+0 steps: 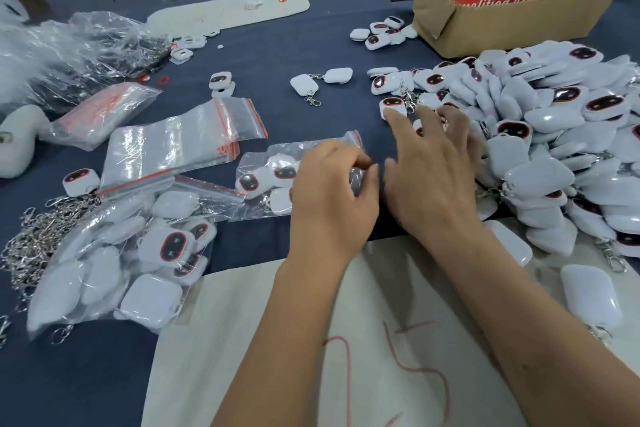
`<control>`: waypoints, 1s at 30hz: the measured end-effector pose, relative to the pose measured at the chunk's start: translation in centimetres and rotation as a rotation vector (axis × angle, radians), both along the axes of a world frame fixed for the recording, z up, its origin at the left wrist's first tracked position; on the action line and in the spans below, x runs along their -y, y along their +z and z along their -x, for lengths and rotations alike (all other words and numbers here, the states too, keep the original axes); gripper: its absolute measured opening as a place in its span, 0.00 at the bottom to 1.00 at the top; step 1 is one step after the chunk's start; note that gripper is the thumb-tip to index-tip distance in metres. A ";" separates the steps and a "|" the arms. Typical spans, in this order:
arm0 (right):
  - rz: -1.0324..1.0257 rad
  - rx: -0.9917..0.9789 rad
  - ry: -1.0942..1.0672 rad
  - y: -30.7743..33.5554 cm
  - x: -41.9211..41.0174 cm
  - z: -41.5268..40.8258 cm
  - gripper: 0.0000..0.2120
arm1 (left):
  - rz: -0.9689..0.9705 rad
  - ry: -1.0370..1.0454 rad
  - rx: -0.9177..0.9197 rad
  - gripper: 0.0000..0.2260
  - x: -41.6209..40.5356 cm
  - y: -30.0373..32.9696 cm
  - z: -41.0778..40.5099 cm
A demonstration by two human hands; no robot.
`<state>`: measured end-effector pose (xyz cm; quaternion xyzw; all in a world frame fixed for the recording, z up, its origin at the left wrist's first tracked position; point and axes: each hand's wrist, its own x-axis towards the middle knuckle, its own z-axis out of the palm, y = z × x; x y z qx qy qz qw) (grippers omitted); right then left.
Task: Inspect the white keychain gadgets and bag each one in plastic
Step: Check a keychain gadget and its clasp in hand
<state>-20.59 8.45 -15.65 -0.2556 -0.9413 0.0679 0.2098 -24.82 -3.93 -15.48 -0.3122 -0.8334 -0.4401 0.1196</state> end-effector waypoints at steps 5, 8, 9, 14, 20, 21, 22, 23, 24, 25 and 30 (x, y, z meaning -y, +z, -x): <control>0.004 0.168 0.082 -0.5 0.3 0.4 0.30 | 0.233 0.031 0.033 0.05 0.1 -0.7 0.6; 0.210 -0.118 0.307 -0.2 1.3 0.2 0.27 | 0.259 0.159 0.071 0.03 0.5 -0.3 1.0; 0.210 -0.176 0.309 -0.2 1.5 0.1 0.26 | 0.265 0.209 0.086 0.03 0.8 -0.3 1.2; 0.032 0.122 0.084 -0.2 1.0 0.1 0.26 | 0.196 0.249 0.162 0.05 1.8 -0.1 1.6; 0.149 -0.036 0.339 -0.3 1.7 0.3 0.28 | 0.025 0.217 0.228 0.07 2.0 0.2 1.7; 0.180 -0.046 0.340 -0.3 1.8 0.4 0.27 | -0.005 0.219 0.231 0.08 2.1 0.3 1.7; 0.196 -0.037 0.341 -0.3 1.8 0.4 0.25 | -0.032 0.222 0.236 0.08 2.2 0.3 1.7; 0.193 -0.016 0.346 -0.3 1.7 0.4 0.23 | -0.057 0.223 0.246 0.09 2.2 0.3 1.7; 0.176 0.008 0.351 -0.3 1.6 0.3 0.20 | -0.081 0.222 0.261 0.09 2.2 0.3 1.7; 0.156 0.025 0.350 -0.3 1.6 0.3 0.19 | -0.100 0.223 0.276 0.09 2.2 0.4 1.7; 0.148 0.094 0.247 -0.3 2.1 0.5 0.13 | -0.100 0.247 0.276 0.10 2.3 0.2 1.9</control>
